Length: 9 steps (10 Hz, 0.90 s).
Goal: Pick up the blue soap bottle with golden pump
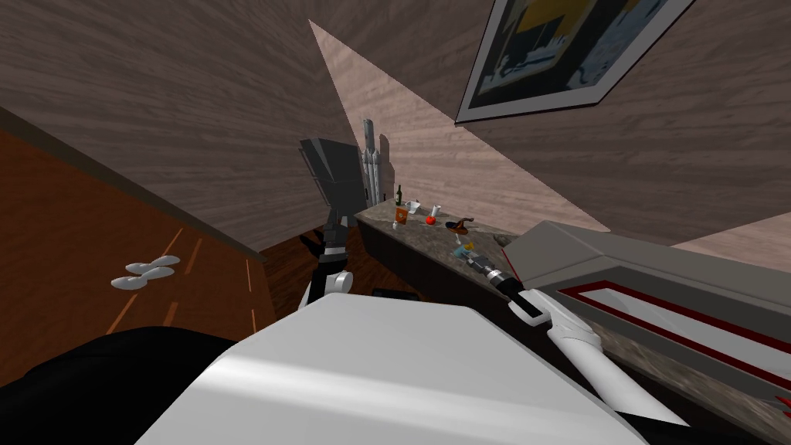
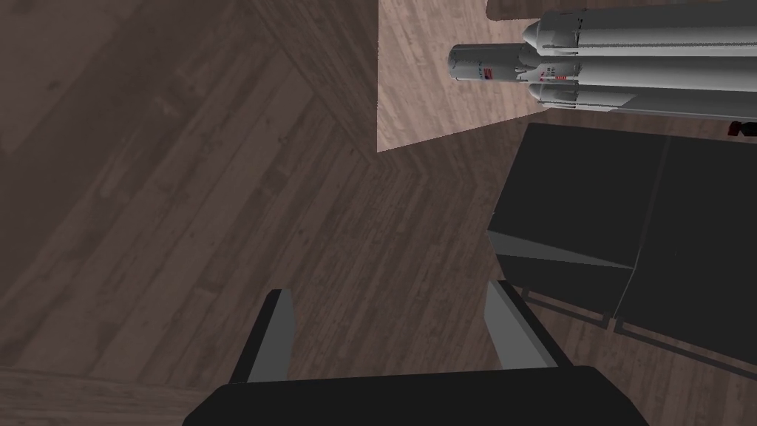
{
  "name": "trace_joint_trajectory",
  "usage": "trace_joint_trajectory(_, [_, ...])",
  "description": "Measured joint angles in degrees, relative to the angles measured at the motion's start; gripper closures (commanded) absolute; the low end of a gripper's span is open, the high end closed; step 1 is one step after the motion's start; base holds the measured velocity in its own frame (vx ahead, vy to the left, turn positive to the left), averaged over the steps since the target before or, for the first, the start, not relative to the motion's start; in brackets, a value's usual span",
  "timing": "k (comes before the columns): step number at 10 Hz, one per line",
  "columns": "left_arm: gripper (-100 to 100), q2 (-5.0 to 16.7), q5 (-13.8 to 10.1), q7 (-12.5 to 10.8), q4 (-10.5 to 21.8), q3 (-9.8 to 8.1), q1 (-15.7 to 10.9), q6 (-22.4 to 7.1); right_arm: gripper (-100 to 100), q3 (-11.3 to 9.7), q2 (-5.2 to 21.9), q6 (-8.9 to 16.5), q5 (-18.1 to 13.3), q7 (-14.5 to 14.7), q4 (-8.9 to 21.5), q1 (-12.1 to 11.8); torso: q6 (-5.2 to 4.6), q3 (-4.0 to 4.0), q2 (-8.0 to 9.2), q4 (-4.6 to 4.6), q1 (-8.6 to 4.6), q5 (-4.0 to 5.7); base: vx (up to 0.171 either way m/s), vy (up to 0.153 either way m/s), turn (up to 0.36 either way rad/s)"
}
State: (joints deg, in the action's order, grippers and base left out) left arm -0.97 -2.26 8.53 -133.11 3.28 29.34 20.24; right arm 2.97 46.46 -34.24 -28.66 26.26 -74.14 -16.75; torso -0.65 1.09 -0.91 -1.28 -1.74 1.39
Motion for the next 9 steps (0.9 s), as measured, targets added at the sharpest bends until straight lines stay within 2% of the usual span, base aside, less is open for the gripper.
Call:
trace_joint_trajectory(2, [0, 0.0, 0.0, 0.0, 0.0, 0.0, 0.0, 0.0, 100, 0.8, -0.91, 2.2, -0.41, -0.12, -3.34, -3.03, -0.08, 0.05, -0.08, -0.03, -0.24, 0.06, 0.023, -0.044, -0.001])
trace_joint_trajectory(4, [0, 0.0, 0.0, 0.0, 0.0, 0.0, 0.0, 0.0, 100, 0.97, -1.07, 2.66, -0.48, -0.07, -5.96, -3.97, -0.04, 0.01, -0.02, -0.01, -0.1, 0.04, 0.013, -0.03, 0.015])
trace_joint_trajectory(9, [0, 0.0, 0.0, 0.0, 0.0, 0.0, 0.0, 0.0, 100, 2.9, -2.76, 7.66, -1.29, -0.46, -14.65, -11.45, -0.09, 0.05, -0.09, -0.02, -0.28, 0.07, 0.027, -0.044, 0.005])
